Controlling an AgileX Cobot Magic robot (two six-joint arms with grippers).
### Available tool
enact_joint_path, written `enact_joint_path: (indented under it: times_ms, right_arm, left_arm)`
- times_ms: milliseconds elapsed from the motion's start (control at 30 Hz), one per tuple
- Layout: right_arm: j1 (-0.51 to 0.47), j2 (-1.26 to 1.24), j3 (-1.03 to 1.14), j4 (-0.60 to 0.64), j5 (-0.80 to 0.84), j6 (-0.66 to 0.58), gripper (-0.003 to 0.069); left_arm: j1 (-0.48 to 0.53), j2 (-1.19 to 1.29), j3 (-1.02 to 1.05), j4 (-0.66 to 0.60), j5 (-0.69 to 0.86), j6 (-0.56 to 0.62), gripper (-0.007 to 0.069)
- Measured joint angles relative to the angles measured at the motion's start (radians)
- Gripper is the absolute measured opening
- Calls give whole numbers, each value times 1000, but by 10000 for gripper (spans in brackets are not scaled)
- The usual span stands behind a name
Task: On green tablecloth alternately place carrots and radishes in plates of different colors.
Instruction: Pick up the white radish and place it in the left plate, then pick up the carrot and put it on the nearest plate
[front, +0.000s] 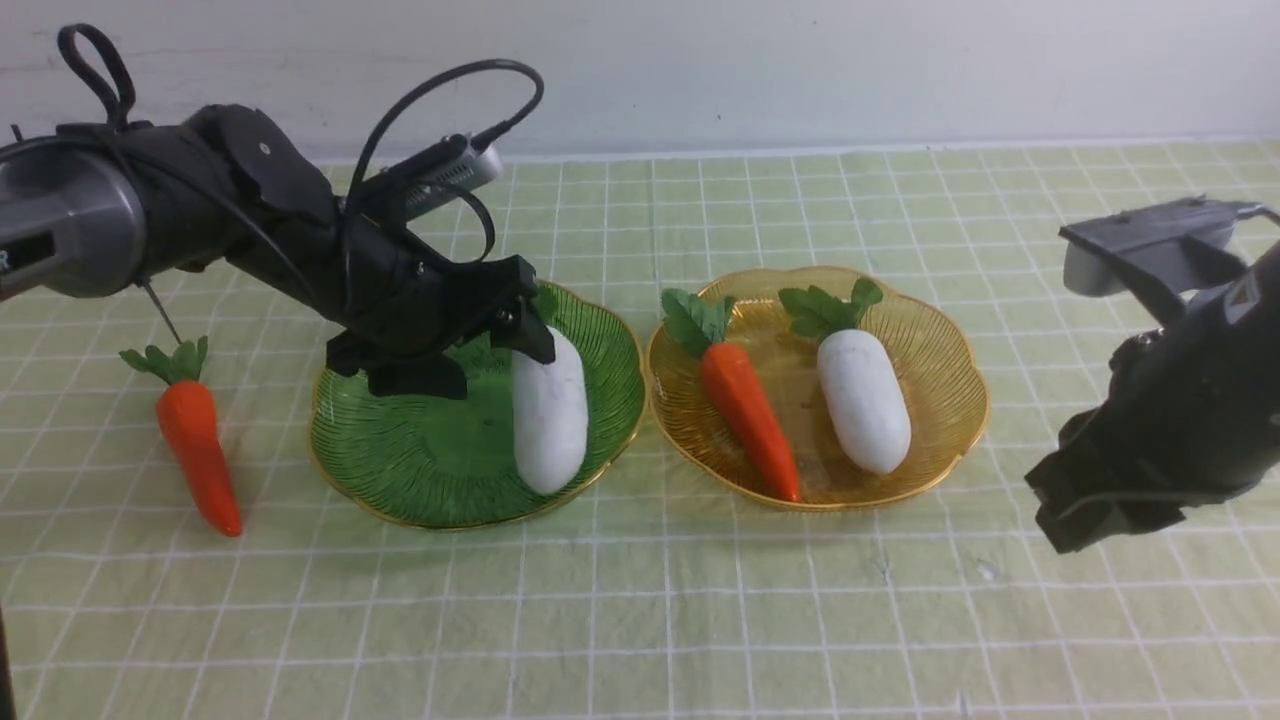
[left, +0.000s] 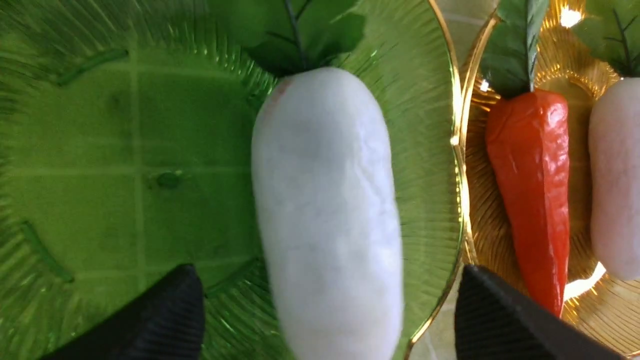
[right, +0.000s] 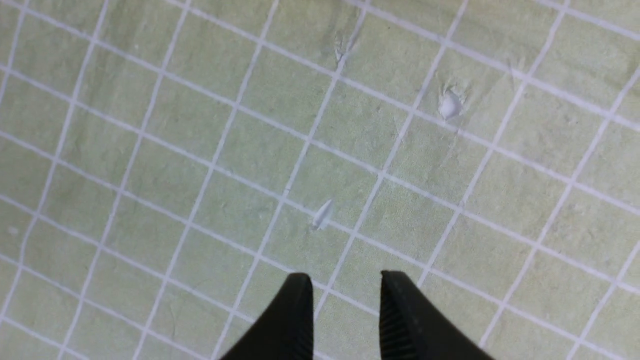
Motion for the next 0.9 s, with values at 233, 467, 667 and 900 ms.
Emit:
enact_joint_path:
  times_ms: [233, 467, 667, 900]
  right_arm:
    - [0, 0, 0, -1, 0, -1, 181]
    - [0, 0, 0, 3, -5, -2, 181]
    - [0, 0, 0, 12, -12, -2, 181]
    - [0, 0, 0, 53, -12, -1, 181]
  left_arm:
    - [163, -63, -1, 153, 42, -88, 589]
    - [321, -34, -3, 271, 63, -209, 536]
    - [330, 23, -3, 315, 92, -225, 530]
    - [329, 42, -3, 417, 96, -290, 530]
